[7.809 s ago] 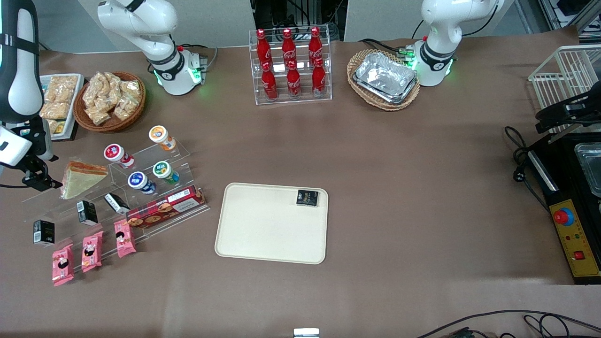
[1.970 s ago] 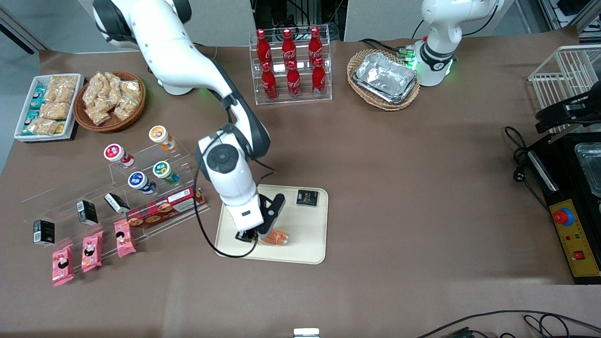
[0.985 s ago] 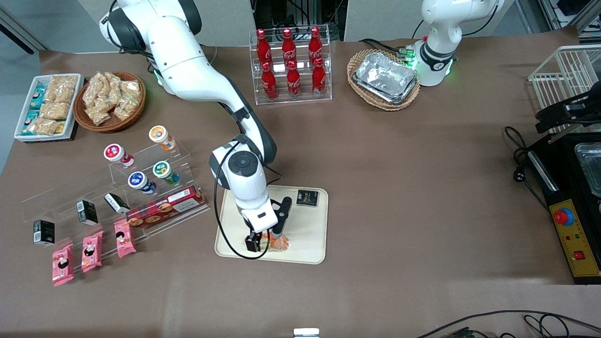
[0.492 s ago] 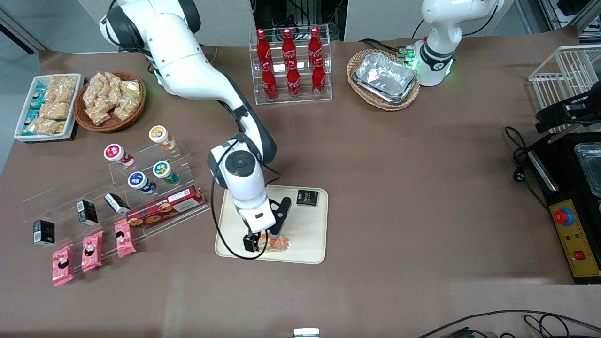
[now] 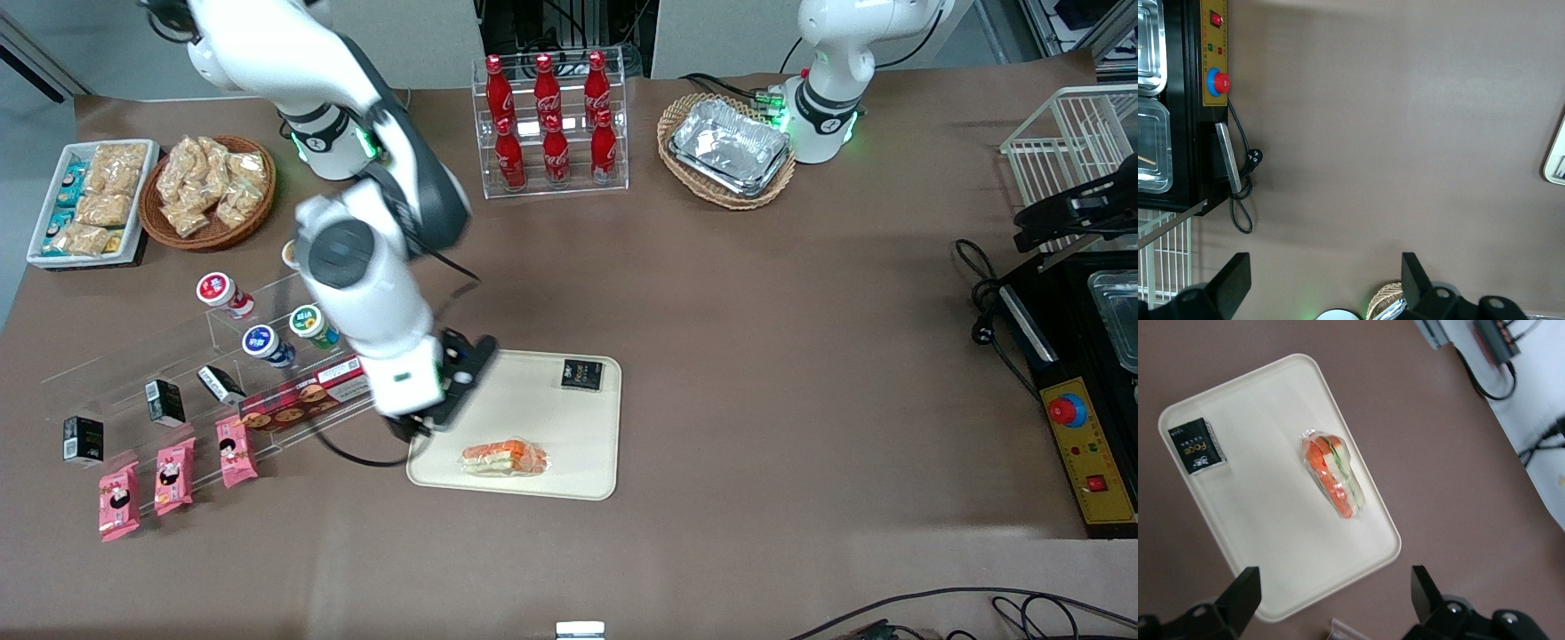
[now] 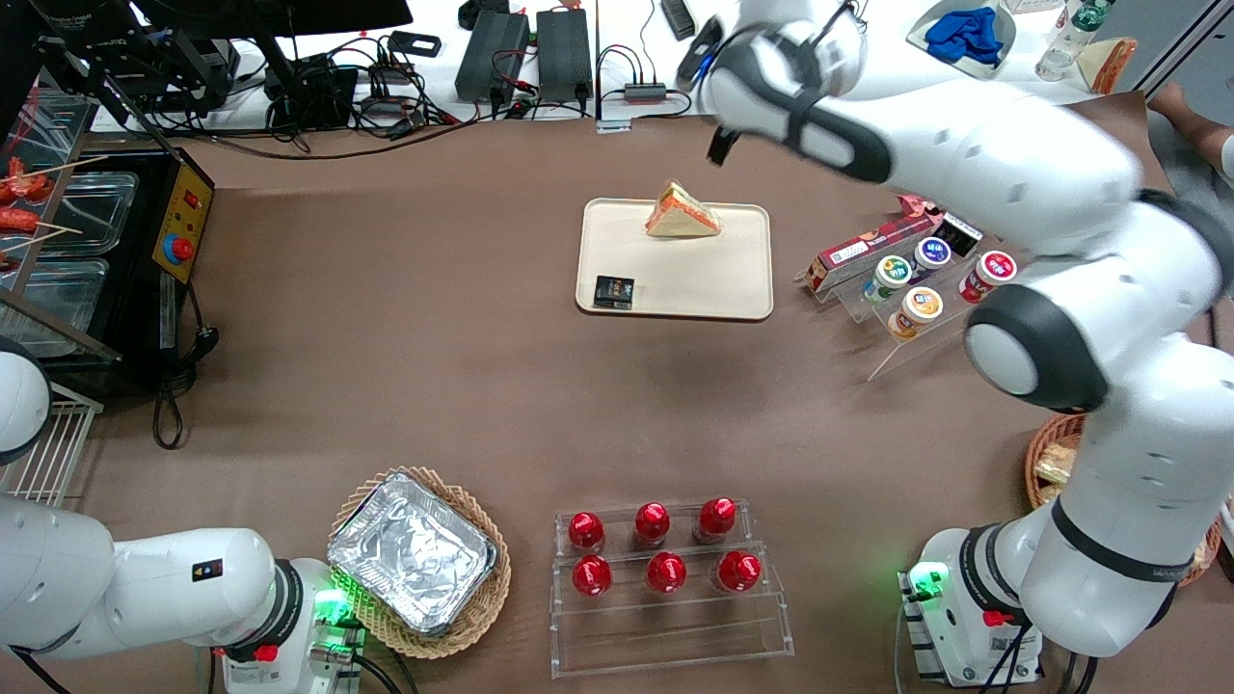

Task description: Place sandwich on tray

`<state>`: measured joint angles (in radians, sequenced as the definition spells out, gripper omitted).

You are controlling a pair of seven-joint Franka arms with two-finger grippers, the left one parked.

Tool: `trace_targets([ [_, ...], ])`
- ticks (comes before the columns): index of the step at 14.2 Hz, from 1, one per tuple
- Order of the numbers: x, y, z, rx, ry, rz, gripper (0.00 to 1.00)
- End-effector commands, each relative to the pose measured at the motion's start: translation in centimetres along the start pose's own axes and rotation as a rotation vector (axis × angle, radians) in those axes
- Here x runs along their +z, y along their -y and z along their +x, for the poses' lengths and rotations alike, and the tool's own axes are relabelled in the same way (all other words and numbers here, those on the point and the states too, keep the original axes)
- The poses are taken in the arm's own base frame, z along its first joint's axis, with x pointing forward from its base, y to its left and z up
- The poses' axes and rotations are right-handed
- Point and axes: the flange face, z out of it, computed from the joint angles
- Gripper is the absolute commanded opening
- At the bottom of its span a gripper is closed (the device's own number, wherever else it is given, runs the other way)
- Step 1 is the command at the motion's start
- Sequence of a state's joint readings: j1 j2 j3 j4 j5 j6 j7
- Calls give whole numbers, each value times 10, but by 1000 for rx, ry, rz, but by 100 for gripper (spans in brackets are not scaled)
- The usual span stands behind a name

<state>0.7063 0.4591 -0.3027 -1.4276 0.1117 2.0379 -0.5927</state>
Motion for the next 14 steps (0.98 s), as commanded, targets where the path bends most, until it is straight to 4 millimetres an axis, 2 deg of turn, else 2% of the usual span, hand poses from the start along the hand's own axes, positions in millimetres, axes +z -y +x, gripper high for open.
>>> trace_targets([
  [1, -81, -6, -40, 274, 13, 79, 100],
  [3, -116, -11, -61, 455, 35, 95, 100],
  [4, -127, -12, -70, 532, 54, 101, 100],
  [6, -145, -39, -107, 665, 94, 112, 100],
  [9, -171, -83, -167, 771, 105, 121, 100],
  [14, -187, -154, -272, 784, 114, 97, 100],
])
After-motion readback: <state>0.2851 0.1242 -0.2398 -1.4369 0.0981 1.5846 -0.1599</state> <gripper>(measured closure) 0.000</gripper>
